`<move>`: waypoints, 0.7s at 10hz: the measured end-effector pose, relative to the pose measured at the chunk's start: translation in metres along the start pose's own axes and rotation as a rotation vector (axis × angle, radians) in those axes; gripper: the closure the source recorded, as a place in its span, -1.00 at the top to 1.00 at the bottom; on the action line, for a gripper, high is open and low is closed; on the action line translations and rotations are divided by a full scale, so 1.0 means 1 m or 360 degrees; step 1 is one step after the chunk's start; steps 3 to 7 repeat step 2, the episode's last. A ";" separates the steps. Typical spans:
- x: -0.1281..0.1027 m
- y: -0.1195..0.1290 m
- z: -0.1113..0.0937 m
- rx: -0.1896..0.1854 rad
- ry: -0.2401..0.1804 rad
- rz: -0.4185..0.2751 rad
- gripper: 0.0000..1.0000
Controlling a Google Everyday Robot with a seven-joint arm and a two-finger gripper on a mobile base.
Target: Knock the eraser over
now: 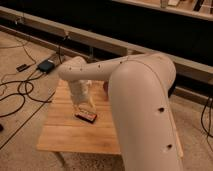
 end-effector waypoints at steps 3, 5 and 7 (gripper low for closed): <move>0.000 0.000 0.000 0.0000 0.0000 0.0000 0.30; 0.000 0.000 0.000 0.0000 0.0000 0.0000 0.30; 0.000 0.000 0.000 0.0000 0.0000 0.0000 0.30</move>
